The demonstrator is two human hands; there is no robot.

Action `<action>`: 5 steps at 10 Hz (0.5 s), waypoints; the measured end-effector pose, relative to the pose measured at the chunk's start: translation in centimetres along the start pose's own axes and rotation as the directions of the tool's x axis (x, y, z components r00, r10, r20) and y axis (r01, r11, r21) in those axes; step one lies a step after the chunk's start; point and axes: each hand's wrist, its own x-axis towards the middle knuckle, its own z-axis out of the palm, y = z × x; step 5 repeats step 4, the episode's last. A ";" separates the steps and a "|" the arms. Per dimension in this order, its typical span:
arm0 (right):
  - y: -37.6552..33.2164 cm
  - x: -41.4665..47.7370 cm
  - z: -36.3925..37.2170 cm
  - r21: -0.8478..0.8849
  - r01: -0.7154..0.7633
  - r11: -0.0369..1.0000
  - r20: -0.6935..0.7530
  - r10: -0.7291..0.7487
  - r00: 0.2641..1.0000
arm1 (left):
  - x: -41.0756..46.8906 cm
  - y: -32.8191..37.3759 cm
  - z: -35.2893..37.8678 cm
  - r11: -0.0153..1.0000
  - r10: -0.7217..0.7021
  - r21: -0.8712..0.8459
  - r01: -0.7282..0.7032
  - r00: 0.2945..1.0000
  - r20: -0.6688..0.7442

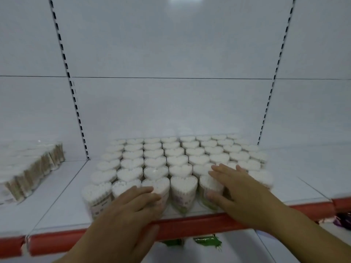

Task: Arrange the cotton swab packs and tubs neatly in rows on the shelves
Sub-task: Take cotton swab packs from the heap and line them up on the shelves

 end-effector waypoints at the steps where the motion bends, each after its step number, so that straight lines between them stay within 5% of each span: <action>1: -0.2 0.0 1.0 -0.084 0.004 0.996 0.007 -0.004 1.000 | 0.7 -0.2 -1.0 0.996 -0.088 -0.015 0.087 0.994 -0.067; 2: -0.1 -0.1 1.5 -0.147 0.021 0.989 -0.054 -0.029 0.998 | 1.3 0.6 -1.2 0.989 -0.127 0.073 0.131 0.990 -0.057; 5: 1.1 -0.8 1.4 -0.012 0.093 0.996 -0.180 -0.094 0.979 | 2.1 2.5 -0.5 0.984 -0.002 -0.174 -0.032 0.981 -0.196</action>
